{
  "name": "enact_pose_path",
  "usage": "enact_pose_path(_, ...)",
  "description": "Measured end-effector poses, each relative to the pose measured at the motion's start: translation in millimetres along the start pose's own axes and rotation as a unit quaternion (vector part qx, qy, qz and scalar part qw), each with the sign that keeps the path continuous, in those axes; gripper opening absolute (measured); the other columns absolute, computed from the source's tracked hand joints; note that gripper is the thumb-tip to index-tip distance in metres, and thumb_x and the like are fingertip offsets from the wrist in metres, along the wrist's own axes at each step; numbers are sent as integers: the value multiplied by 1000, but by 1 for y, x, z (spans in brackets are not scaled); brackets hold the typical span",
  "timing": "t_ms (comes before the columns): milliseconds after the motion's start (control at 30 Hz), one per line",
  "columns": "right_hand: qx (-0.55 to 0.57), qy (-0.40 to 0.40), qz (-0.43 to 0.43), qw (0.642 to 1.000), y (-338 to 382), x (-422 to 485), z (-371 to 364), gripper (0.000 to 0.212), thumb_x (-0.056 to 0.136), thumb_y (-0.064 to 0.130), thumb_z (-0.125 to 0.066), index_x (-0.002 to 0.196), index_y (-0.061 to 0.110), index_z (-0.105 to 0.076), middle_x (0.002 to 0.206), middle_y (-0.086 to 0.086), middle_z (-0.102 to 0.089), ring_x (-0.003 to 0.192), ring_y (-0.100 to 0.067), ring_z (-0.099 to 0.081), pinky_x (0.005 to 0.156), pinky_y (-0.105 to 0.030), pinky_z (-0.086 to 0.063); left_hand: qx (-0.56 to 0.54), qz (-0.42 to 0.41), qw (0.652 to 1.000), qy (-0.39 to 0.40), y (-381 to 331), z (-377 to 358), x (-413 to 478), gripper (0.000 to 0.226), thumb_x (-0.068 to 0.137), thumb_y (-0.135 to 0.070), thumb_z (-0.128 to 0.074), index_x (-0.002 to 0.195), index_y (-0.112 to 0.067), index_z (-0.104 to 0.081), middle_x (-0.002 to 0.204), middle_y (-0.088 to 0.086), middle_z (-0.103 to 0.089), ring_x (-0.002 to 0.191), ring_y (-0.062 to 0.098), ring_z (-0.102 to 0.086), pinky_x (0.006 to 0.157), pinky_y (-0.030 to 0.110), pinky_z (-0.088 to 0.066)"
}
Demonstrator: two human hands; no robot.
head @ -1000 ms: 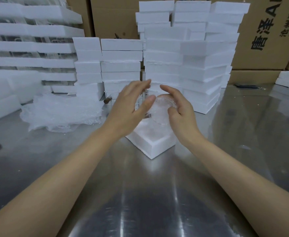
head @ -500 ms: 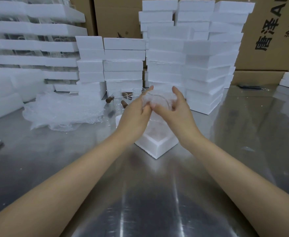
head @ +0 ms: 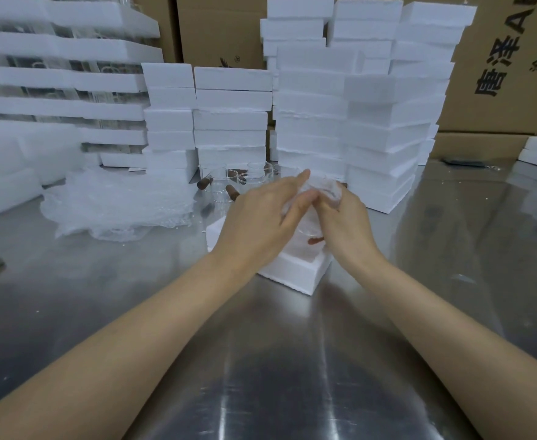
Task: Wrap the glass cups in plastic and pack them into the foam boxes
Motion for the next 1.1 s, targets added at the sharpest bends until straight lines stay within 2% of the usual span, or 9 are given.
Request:
enact_pose_path(133, -72, -35, -4, 997, -5, 5, 5, 10, 84, 28, -58, 77, 21, -60, 70, 10, -60, 57, -1, -55, 48, -24, -48, 36, 4, 999, 15, -2, -4, 0, 43, 101, -37, -41, 138, -18, -52, 95, 7, -72, 92, 31, -64, 77, 41, -46)
enact_pose_path(267, -40, -24, 16, 999, -1, 1, -3, 15, 83, 30, -61, 93, 19, -63, 84, 11, -66, 69, 1, -61, 44, -18, -48, 95, 16, 995, -18, -1, 1, 1, 40, 101, -32, -42, 136, -17, -54, 81, 13, -70, 84, 37, -63, 72, 43, -47)
enact_pose_path(400, -63, 10, 82, 995, 11, -6, -11, 19, 88, 31, -56, 99, 47, -54, 91, 34, -61, 76, 7, -60, 70, -24, -53, 18, 75, 993, -87, 10, 11, -1, 23, 95, -18, -53, 103, -9, -72, 46, -7, -35, 51, 21, -46, 56, 33, -29)
enact_pose_path(500, -30, 25, 82, 996, 10, -8, -15, 40, 90, 41, -52, 130, 35, -45, 103, 23, -59, 63, 3, -60, 67, -20, -51, -40, 111, 984, -137, 20, 19, -1, 25, 90, -10, -53, 73, -16, -71, 45, -5, -34, 46, 11, -31, 54, 30, -28)
enact_pose_path(567, -32, 27, 67, 997, 7, -7, -16, 54, 95, 44, -50, 144, 29, -34, 107, 6, -58, 66, 2, -62, 73, -23, -54, -59, 128, 980, -142, 22, 19, -1, 26, 89, -9, -51, 94, -17, -75, 48, -3, -38, 51, 19, -38, 57, 32, -34)
enact_pose_path(700, -147, 39, 142, 978, 10, -10, -14, 47, 103, 30, -33, 149, 24, -26, 75, 18, -51, 73, 21, -50, 68, -2, -37, -39, 112, 988, -100, 9, 11, -6, 51, 86, -9, -52, 134, -25, -56, 62, -10, -54, 70, 21, -57, 70, 34, -47)
enact_pose_path(833, -152, -10, 182, 971, 19, -8, -2, 38, 98, 9, -34, 127, 28, -51, 79, 29, -50, 71, 16, -52, 64, -3, -35, -71, 80, 990, -91, -1, 11, -5, 46, 85, -30, -50, 130, -22, -60, 128, 1, -64, 106, 20, -65, 92, 36, -49)
enact_pose_path(967, -149, -40, 166, 974, 17, -5, 4, 38, 93, 0, -35, 109, 30, -52, 63, 30, -55, 61, 9, -52, 56, -7, -33, -10, 0, 999, -48, -11, 9, 0, 42, 97, -32, -47, 131, -11, -58, 109, 15, -71, 95, 33, -66, 83, 35, -47)
enact_pose_path(1100, -107, -58, 154, 981, 19, -7, 3, 30, 97, 9, -37, 117, 24, -54, 74, 19, -56, 61, 2, -50, 57, -11, -34, -84, 64, 992, -74, 0, 11, 2, 36, 99, -28, -51, 128, -9, -61, 60, 6, -54, 62, 23, -53, 67, 32, -42)
Point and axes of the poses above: each hand's wrist, its own x-axis towards the middle knuckle, its own z-axis out of the back of the hand, y = z × x, the point moved 6 cm from there along x, towards the middle knuckle
